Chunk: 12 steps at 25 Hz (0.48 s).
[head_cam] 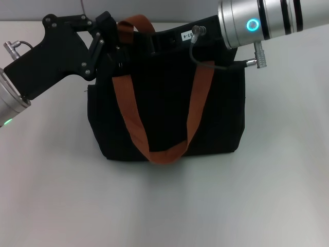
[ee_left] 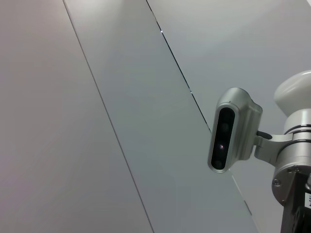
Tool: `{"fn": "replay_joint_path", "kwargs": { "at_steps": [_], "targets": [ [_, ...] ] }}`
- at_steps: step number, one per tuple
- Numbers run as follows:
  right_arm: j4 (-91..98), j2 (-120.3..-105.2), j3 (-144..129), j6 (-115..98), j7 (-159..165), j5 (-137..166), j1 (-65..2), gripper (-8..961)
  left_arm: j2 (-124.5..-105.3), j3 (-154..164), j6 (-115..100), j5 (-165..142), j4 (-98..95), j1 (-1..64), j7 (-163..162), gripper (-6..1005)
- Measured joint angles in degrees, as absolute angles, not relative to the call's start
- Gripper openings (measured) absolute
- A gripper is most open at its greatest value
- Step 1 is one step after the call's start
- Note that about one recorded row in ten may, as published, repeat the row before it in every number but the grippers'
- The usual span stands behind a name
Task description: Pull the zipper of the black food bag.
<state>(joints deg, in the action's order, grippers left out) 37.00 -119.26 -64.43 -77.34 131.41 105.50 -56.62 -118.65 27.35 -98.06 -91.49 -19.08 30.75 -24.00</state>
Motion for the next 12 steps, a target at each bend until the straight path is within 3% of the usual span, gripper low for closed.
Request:
{"fn": "replay_joint_path", "kwargs": {
  "at_steps": [3,12],
  "targets": [
    [37.00,-119.26,-64.49,-77.23,131.40,105.48,-56.67,216,-118.65,27.41,-98.12,-91.49,-19.07,30.71,-24.00,50],
    [36.92,-119.26,-64.34,-77.29,131.44,105.45,-56.57,198,-118.65,27.34,-98.21,-91.49,-19.00,30.41,-24.00,51]
  ]
}}
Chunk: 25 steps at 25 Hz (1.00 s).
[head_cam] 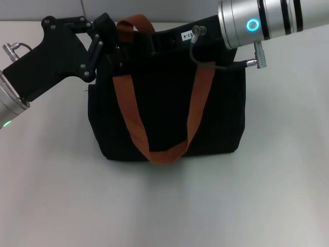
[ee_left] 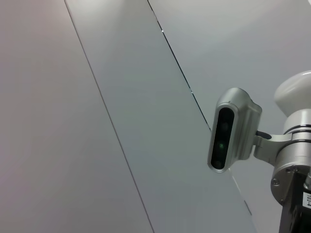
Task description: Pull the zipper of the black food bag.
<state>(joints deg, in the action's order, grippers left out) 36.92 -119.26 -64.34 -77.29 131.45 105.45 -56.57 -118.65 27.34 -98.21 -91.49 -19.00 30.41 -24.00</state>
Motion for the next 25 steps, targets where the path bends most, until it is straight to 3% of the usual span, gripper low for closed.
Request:
{"fn": "replay_joint_path", "kwargs": {
  "at_steps": [10,25],
  "targets": [
    [36.84,-119.25,-64.18,-77.32,131.80,105.49,-56.32,202,-118.65,27.28,-98.41,-91.55,-18.72,30.54,-23.99,52],
    [36.87,-119.28,-64.69,-76.48,131.61,105.71,-56.62,99,-118.70,27.38,-98.31,-91.68,-18.54,30.58,-23.99,54]
  ]
}}
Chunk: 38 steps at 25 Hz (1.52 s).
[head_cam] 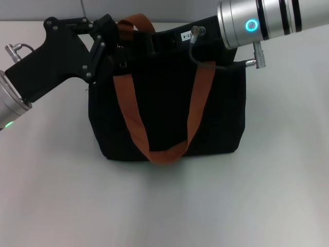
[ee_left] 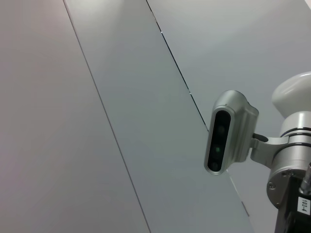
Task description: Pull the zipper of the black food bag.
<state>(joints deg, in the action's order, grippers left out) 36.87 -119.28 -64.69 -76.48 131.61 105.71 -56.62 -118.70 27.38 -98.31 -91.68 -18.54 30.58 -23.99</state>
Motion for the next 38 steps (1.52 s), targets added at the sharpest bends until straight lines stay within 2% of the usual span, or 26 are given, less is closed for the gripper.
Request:
{"fn": "replay_joint_path", "kwargs": {
  "at_steps": [15,38],
  "targets": [
    [37.01,-119.26,-64.68,-76.39,129.40,105.91,-56.65,-1,-118.74,26.89,-98.07,-91.62,-17.84,30.86,-23.60,56],
    [37.21,-119.18,-64.69,-75.49,131.16,106.99,-55.89,0,-118.67,26.54,-97.92,-90.72,-17.84,30.50,-23.99,59]
  ]
}}
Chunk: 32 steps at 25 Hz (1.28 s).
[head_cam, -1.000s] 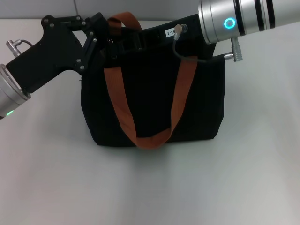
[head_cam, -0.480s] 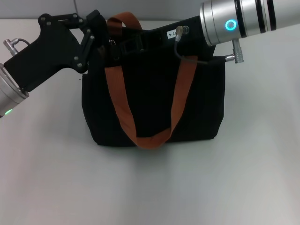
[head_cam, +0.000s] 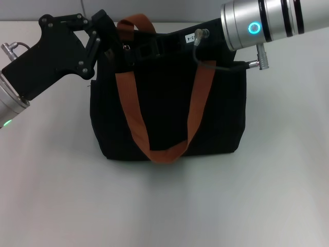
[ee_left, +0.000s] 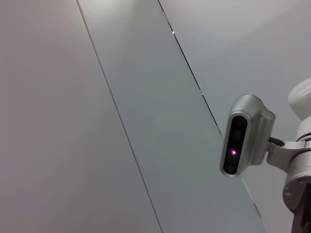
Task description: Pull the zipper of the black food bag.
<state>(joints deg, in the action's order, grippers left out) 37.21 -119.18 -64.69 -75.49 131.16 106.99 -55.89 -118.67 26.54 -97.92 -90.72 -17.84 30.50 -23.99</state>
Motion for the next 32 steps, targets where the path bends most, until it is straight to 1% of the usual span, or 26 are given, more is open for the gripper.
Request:
{"fn": "replay_joint_path", "kwargs": {
  "at_steps": [32],
  "targets": [
    [43.48,-119.09,-64.47,-75.43,135.78,112.18,-51.80,1,-118.56,26.45,-97.14,-90.01,-17.84,30.47,-23.99,63]
  ]
}}
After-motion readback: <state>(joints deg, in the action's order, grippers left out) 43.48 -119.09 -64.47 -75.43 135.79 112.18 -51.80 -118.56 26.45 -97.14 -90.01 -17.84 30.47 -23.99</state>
